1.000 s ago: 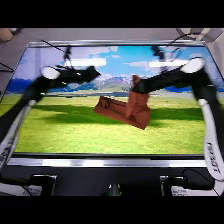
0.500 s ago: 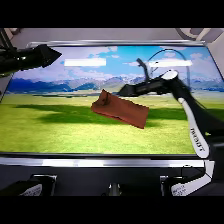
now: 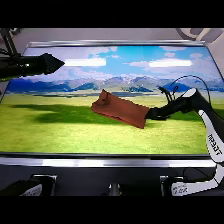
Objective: Fold the shirts.
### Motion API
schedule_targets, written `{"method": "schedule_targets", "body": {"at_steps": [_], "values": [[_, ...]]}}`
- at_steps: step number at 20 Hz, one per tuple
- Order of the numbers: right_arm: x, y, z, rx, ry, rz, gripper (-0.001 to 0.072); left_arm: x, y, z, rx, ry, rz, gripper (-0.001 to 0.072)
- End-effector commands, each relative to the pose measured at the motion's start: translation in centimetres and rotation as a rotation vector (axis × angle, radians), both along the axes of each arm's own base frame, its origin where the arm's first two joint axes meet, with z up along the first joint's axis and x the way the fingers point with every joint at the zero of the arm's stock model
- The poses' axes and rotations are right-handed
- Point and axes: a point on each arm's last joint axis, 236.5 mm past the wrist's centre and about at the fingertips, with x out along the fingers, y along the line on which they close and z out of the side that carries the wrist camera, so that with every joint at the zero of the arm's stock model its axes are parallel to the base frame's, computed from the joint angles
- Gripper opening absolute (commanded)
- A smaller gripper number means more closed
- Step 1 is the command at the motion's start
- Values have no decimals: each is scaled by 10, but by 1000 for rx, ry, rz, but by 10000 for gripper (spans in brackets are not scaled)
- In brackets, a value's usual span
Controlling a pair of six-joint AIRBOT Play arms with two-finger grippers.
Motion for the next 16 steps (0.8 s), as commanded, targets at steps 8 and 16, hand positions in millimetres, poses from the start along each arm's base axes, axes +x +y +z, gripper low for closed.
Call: {"method": "schedule_targets", "body": {"at_steps": [8,16], "values": [[117,-48,72,163,-376,-298,18,-4,-15,-2,0,-1,-29,23],[7,-336,108,-86,-278,-685,19,-3,-15,-21,5,40,-30,23]]}}
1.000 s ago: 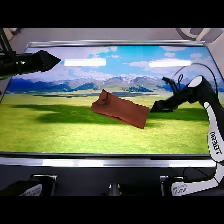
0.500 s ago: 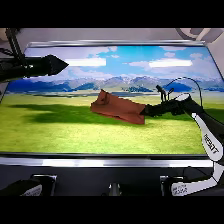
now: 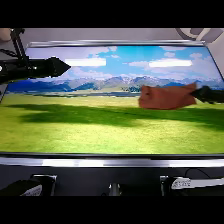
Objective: Fold the shirts.
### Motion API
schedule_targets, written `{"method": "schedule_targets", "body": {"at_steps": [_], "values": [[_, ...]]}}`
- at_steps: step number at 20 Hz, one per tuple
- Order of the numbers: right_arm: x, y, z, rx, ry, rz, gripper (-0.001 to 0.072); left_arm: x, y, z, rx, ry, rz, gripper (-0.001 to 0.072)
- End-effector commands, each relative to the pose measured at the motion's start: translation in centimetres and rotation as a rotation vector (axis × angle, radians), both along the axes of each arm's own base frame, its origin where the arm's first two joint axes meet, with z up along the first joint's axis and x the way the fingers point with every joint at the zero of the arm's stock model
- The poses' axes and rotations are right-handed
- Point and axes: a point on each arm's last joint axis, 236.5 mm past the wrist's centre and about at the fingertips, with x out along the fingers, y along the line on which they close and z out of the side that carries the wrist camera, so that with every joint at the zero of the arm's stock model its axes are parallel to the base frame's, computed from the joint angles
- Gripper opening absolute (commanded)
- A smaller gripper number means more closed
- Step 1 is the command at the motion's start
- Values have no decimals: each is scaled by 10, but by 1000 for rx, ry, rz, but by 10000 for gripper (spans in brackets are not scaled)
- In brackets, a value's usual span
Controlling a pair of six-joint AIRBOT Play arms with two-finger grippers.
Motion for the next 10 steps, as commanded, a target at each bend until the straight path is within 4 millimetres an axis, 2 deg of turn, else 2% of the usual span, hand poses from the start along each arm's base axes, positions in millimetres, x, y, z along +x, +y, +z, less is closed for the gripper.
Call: {"method": "schedule_targets", "body": {"at_steps": [1,3,4,6,7,10], "values": [[-108,-99,-16,-60,227,-149,19,0,0,-8,3,17,-1,23],[-172,-125,-37,-105,420,-193,18,-2,-3,-8,2,17,-8,23],[-200,-132,-47,-132,512,-195,18,-2,-5,-8,2,17,-12,23],[-247,-131,-67,-174,691,-169,18,-5,-12,-8,3,17,-27,23],[-258,-125,-74,-158,737,-192,18,-7,-15,-8,3,17,-35,23],[-270,-97,-87,-142,762,-215,18,-10,-24,-9,4,18,-56,23]]}}
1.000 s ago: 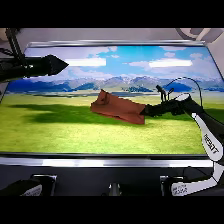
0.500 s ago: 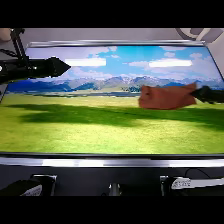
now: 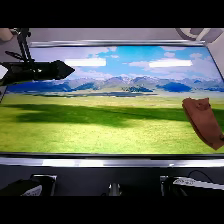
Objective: Fold the shirts.
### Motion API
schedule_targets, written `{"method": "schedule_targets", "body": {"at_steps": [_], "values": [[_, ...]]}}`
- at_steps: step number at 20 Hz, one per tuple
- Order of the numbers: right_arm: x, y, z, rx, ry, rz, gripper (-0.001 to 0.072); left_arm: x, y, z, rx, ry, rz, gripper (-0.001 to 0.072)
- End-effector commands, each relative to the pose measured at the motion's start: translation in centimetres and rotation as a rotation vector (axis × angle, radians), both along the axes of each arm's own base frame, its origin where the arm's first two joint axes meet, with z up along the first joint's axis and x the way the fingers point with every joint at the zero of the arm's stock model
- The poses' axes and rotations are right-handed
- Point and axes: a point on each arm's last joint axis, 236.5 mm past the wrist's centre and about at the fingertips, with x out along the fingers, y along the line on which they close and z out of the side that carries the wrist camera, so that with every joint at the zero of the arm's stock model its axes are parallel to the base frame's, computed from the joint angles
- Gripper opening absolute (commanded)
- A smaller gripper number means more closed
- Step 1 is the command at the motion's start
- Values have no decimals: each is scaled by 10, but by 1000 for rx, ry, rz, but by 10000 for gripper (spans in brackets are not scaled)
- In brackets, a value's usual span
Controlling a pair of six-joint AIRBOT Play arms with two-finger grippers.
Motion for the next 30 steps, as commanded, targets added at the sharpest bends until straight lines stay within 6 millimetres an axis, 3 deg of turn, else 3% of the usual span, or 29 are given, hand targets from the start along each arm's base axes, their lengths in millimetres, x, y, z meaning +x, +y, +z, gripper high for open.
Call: {"method": "schedule_targets", "body": {"at_steps": [1,6,9,10,11,12,13,15,16,17,18,19,20,22,23,24,25,27,30], "values": [[-44,17,-20,-29,133,-49,18,-2,-9,0,0,-3,-18,23],[-80,35,-44,-71,232,-83,18,-5,-16,1,-3,-9,-30,24],[-83,34,-45,-79,245,-85,41,-5,-16,1,-3,-8,-30,23],[-76,20,-39,-123,219,-92,165,-5,-16,1,-3,-8,-31,24],[-68,6,-26,-164,191,-96,377,-7,-16,0,-1,-2,-37,24],[-56,-16,-3,-230,149,-82,644,-10,-16,-1,4,7,-46,24],[-44,-39,25,-306,102,-63,711,-13,-17,-3,7,16,-53,24],[-18,-87,91,-504,-8,-69,709,-14,-17,-3,9,20,-55,24],[4,-113,134,-631,-119,-79,689,-14,-17,-3,9,19,-55,23],[33,-128,181,-755,-251,-43,628,-12,-14,-6,25,18,-52,22],[58,-131,218,-863,-336,55,616,-11,-9,-13,77,20,-38,20],[86,-119,244,-951,-384,210,616,-7,6,-28,187,44,13,19],[113,-95,253,-971,-416,344,615,-4,34,-49,362,87,101,19],[161,-27,237,-814,-481,398,606,-4,86,-81,701,148,226,23],[174,13,216,-701,-455,454,609,-13,100,-99,808,218,223,63],[178,52,192,-574,-405,522,660,-25,104,-117,846,314,206,323],[174,87,170,-464,-342,611,706,-43,108,-136,874,429,182,696],[163,139,145,-317,-236,712,698,-68,103,-163,895,541,103,713],[155,170,139,-276,-175,805,697,-65,88,-162,857,460,88,713]]}}
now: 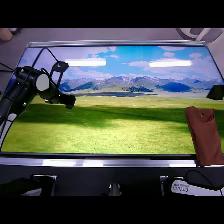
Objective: Fold the shirts.
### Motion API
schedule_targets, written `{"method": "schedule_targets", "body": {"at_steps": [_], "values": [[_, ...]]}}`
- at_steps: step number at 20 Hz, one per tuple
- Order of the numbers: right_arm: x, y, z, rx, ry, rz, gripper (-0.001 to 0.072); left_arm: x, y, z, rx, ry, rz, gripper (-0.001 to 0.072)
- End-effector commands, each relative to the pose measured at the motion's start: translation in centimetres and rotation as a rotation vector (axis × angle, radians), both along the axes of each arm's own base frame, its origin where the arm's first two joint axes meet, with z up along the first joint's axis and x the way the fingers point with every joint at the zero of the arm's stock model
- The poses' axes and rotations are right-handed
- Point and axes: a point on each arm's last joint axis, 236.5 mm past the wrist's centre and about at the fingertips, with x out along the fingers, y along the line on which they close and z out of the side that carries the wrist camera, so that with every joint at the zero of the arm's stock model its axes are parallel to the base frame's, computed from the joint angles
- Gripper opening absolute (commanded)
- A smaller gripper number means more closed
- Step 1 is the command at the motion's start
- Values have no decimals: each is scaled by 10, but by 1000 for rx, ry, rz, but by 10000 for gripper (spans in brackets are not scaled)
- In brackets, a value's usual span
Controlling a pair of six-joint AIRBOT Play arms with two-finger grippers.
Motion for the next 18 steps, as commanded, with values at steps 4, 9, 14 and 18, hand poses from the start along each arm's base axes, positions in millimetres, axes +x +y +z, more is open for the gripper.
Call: {"method": "schedule_targets", "body": {"at_steps": [4,9,14,18], "values": [[-13,54,-12,44,138,118,697,-9,4,-9,46,21,1,713],[-14,53,-12,39,139,116,697,-8,4,-12,48,26,0,713],[-14,53,-12,39,139,116,697,-8,4,-12,48,26,0,714],[-14,53,-12,39,139,116,697,-8,4,-12,48,26,0,713]]}}
